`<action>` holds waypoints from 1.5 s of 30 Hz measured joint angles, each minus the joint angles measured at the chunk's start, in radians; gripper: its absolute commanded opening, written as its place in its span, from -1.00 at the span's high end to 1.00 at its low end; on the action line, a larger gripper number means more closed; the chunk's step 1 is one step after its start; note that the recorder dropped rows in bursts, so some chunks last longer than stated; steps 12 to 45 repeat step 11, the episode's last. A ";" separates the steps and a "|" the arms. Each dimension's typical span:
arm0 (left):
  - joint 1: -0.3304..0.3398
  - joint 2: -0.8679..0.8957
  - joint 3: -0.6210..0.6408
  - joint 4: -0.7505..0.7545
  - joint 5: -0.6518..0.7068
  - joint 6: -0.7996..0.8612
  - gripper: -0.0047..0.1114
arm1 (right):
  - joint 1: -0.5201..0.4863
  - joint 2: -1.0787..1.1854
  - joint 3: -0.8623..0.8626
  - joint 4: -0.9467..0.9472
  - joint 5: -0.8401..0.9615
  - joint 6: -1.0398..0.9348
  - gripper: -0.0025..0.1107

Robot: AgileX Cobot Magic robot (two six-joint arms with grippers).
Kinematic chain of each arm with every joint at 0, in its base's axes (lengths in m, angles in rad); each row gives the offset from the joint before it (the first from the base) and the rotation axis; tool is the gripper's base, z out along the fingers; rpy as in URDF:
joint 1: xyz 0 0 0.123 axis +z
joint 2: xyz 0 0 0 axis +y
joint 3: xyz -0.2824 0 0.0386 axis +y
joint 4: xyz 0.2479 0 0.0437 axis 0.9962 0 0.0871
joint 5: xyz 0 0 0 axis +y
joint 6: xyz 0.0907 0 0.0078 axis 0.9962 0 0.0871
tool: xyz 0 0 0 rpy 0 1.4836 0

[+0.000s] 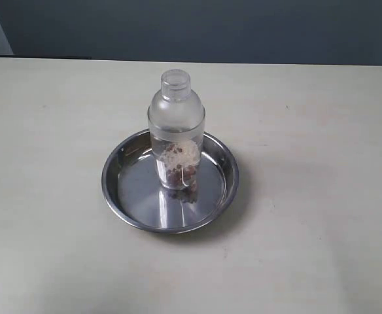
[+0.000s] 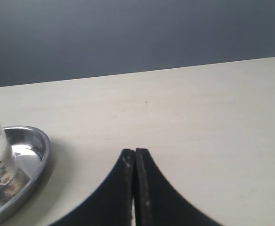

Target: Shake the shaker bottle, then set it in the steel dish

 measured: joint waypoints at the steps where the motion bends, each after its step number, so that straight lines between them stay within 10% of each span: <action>1: 0.000 0.000 0.000 0.000 0.000 0.000 0.91 | 0.000 0.000 0.000 0.000 0.000 0.000 0.97; 45: 0.000 0.000 0.000 0.005 0.000 0.000 0.91 | 0.000 0.000 0.000 0.000 0.000 0.000 0.97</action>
